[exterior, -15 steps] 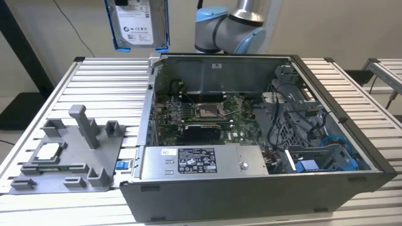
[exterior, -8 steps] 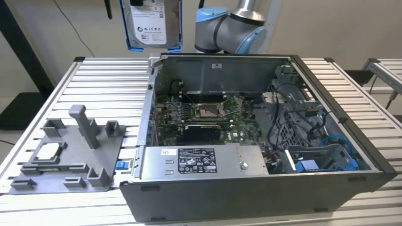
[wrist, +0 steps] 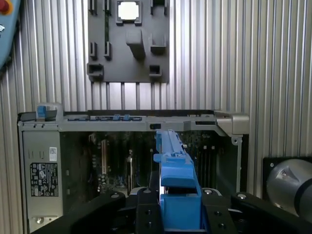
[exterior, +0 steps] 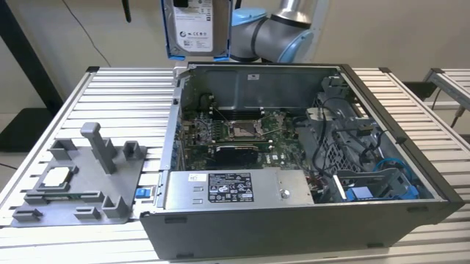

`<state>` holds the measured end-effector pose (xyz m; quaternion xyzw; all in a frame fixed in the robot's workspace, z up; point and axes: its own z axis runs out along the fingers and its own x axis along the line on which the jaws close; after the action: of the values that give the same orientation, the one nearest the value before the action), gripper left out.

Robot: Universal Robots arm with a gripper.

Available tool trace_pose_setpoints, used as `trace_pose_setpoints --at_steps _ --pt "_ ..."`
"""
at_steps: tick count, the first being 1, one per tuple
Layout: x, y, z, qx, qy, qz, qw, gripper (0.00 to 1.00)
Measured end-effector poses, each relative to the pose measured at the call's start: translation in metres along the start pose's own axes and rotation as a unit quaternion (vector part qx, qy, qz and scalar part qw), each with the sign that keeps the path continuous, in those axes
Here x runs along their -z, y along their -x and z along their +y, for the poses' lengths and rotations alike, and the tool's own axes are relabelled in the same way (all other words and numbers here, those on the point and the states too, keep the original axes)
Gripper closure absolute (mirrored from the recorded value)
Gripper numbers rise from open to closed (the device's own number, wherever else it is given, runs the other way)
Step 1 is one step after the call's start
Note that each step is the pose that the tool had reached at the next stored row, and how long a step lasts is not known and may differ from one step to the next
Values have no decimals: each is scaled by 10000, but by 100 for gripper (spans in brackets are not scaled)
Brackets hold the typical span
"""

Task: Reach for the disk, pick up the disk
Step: 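Pick up the disk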

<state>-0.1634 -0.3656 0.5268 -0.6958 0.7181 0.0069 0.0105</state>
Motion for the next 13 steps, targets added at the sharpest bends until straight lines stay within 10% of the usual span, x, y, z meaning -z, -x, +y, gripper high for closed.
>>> trace_pose_setpoints --at_steps 13 --pt "-3 17 -529 0 3 0 10000 100"
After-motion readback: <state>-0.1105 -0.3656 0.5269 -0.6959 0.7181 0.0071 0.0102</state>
